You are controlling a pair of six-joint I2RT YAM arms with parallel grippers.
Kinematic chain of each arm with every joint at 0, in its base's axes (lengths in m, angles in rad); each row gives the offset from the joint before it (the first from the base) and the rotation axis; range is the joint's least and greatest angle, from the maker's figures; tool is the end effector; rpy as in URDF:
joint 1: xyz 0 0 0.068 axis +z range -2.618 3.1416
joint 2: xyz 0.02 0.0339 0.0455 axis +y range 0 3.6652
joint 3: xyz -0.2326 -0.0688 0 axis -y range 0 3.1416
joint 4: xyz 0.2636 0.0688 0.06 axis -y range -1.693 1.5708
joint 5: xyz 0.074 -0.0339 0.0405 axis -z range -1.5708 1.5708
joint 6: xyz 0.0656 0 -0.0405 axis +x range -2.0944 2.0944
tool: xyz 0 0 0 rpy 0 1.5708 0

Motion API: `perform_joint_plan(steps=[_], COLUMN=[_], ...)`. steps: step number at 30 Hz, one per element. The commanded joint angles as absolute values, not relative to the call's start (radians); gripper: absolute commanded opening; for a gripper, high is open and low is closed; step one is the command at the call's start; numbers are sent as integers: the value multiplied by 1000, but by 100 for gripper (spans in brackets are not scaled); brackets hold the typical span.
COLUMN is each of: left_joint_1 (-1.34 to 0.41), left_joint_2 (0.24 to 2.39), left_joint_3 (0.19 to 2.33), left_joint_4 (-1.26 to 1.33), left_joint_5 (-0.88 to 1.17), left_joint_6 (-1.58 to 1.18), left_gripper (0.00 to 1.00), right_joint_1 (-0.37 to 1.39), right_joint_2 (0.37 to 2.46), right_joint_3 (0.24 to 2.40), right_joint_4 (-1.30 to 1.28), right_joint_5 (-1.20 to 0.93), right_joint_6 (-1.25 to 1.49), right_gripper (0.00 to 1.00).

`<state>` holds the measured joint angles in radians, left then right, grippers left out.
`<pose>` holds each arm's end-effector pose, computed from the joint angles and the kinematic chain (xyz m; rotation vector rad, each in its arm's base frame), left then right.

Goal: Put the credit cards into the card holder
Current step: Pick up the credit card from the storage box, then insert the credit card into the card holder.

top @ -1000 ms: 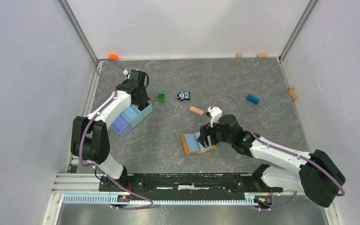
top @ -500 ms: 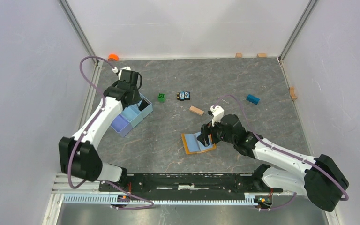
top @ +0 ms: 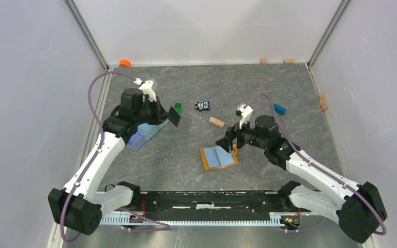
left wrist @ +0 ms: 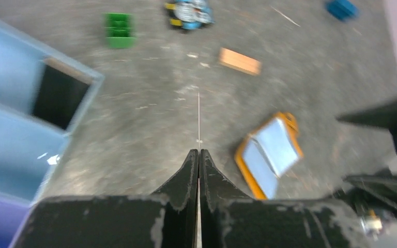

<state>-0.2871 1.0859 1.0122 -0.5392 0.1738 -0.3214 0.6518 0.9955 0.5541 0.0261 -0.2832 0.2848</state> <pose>0.2771 -0.0936 0.2800 0.0624 2.2226 -0.5302 0.2137 0.1861 0.1950 -0.5669 2.0002 0.8725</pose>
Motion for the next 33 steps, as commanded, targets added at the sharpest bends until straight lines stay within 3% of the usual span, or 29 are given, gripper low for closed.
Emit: perform_joint_plan(steps=[1,5,11,17,21,25,28,33], left_joint_1=[-377,-482,-586,-607,-619,-620,-620,-629], left_joint_2=[1084,1098,1120,1119,1118,1123,1127,1179], left_joint_3=[982,954,938,920,913,882,812,654], left_joint_4=[-433,-385,-346,-318,-303,-317,-296,-99], left_joint_5=[583,739,826,857,824,571,370,366], left_joint_6=[-203,-212,-229,-245,-274,-389,-527,-756], left_gripper=[2,2,2,2,3,62,76,83], right_joint_1=[624,625,626,626,626,606,557,477], right_joint_2=[985,1030,1060,1063,1059,1063,1088,1154], right_joint_3=[647,673,634,570,559,583,566,515], right_joint_4=[92,135,168,296,292,119,57,55], right_joint_5=[-579,-754,-786,-836,-802,-622,-555,-575], right_joint_6=[271,325,375,470,479,439,450,482], right_gripper=[89,84,73,37,0,0,0,0])
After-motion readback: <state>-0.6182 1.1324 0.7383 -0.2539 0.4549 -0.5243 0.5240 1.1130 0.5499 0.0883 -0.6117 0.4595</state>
